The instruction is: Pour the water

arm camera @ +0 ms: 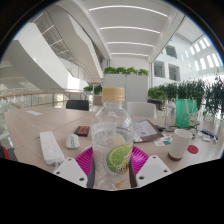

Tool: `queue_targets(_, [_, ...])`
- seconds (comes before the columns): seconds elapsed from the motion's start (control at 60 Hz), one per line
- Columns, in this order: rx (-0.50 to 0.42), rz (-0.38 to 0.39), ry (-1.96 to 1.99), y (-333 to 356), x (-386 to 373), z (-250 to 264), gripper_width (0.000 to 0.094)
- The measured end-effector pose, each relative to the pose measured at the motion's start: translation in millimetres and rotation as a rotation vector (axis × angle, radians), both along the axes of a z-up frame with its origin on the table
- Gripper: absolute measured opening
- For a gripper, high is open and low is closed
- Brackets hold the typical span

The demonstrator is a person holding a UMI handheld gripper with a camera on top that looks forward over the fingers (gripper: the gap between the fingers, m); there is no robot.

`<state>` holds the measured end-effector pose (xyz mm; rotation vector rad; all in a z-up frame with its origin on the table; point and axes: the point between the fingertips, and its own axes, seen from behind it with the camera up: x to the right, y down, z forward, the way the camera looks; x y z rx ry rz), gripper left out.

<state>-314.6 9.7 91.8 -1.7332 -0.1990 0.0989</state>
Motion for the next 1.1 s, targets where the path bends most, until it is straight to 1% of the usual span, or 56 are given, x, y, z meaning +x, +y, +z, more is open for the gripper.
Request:
queue_targets(0.067, [-0.022,0.006,0.0,3,-2,0,0.0424])
queue_targets(0.133, [-0.046,0.025,0.003,7,-4,-3,0.0387])
queue_targets(0.167, [-0.072,0.026,0.017,8,-3,-4,0.0385])
queue_targets(0.217, [-0.123,0.055,0.062,11,-7,-8,0.0385])
queue_targets(0.25, [-0.134,0.066,0.121,12,-6,4,0.0386])
queue_targets(0.283, [-0.131,0.056,0.192,19,2,23,0.0386])
queue_targets(0.35, [-0.165,0.038,0.404,37,23,53,0.0387])
queue_targets(0.367, [-0.177,0.032,0.473,42,29,60,0.0364])
queue_targets(0.383, [-0.191,0.025,0.546,47,35,68,0.0387])
queue_targets(0.433, [-0.232,-0.019,0.754,62,54,90,0.0387])
queue_targets(0.483, [-0.265,-0.054,0.969,81,82,87,0.0386])
queue_targets(0.533, [-0.324,-0.081,1.192,95,103,86,0.0385])
queue_targets(0.55, [-0.346,-0.109,1.268,91,107,94,0.0385])
queue_targets(0.567, [-0.363,-0.122,1.326,102,106,86,0.0385])
queue_targets(0.583, [-0.385,-0.124,1.404,105,110,84,0.0361])
queue_targets(0.6, [-0.406,-0.125,1.479,107,114,83,0.0384])
queue_targets(0.65, [-0.459,-0.119,1.686,113,122,81,0.0385])
queue_targets(0.667, [-0.477,-0.136,1.75,115,120,84,0.0385])
queue_targets(0.717, [-0.518,-0.141,1.89,120,126,81,0.0386])
queue_targets(0.767, [-0.53,-0.128,1.991,123,128,86,0.0384])
queue_targets(0.783, [-0.548,-0.1,2.044,116,133,96,0.0385])
queue_targets(0.8, [-0.542,-0.128,2.061,128,127,94,0.0384])
queue_targets(0.883, [-0.533,-0.095,2.243,132,133,105,0.0385])
queue_targets(0.9, [-0.531,-0.089,2.275,127,139,115,0.0385])
queue_targets(0.917, [-0.529,-0.096,2.299,136,137,113,0.0385])
queue_targets(0.967, [-0.511,-0.081,2.354,138,143,117,0.0385])
queue_targets(1.1, [-0.496,-0.099,2.418,141,150,121,0.0384])
